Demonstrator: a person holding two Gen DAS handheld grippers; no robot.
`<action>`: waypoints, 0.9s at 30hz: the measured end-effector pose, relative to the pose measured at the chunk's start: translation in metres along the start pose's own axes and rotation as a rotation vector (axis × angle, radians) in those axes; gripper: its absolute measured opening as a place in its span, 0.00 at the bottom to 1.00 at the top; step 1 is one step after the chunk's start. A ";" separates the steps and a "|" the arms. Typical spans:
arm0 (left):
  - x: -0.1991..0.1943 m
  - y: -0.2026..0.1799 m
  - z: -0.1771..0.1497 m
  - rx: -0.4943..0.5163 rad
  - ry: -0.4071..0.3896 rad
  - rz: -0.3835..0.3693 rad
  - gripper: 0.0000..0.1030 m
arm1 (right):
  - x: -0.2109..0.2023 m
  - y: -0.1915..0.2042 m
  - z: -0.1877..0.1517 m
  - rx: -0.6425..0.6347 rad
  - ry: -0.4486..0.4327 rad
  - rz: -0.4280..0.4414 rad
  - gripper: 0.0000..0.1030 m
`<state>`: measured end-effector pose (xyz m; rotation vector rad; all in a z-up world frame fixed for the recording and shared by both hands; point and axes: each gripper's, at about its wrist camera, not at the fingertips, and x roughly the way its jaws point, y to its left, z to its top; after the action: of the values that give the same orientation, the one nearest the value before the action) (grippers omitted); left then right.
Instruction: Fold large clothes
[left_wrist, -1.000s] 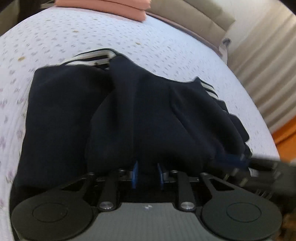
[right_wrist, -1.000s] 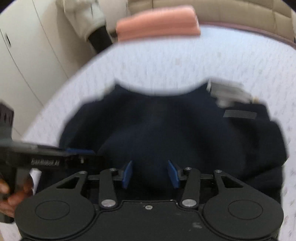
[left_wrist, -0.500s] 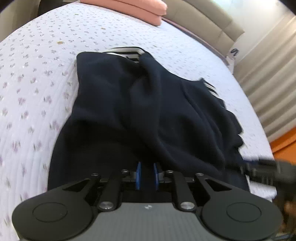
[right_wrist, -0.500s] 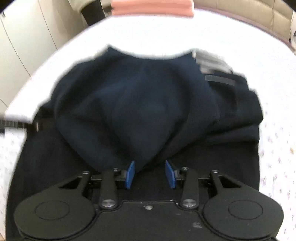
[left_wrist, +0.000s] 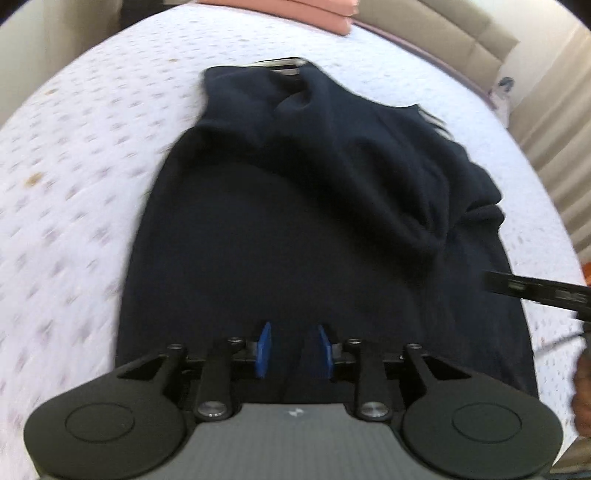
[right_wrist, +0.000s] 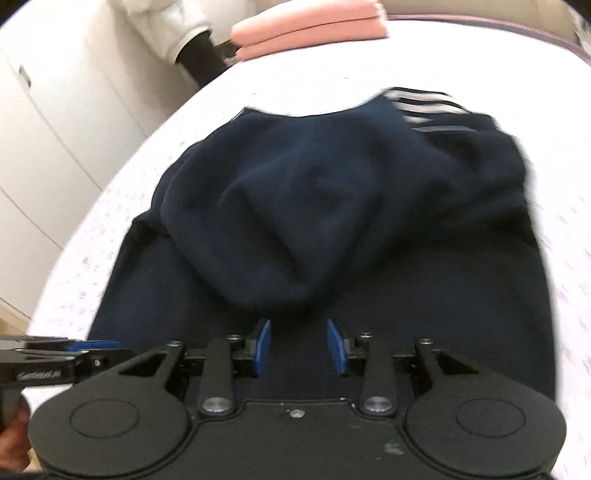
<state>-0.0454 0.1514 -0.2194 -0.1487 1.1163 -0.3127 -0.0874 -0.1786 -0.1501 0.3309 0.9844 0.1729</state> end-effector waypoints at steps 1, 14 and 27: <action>-0.008 0.003 -0.006 -0.006 0.004 0.017 0.31 | -0.014 -0.011 -0.006 0.026 0.004 0.001 0.43; -0.066 0.029 -0.091 -0.038 0.090 0.173 0.60 | -0.110 -0.072 -0.106 0.208 0.121 -0.161 0.47; -0.094 0.103 -0.149 -0.323 0.163 0.002 0.67 | -0.106 -0.066 -0.177 0.212 0.241 -0.300 0.75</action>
<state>-0.1994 0.2847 -0.2314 -0.4139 1.3243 -0.1417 -0.2937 -0.2365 -0.1798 0.3567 1.2815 -0.1696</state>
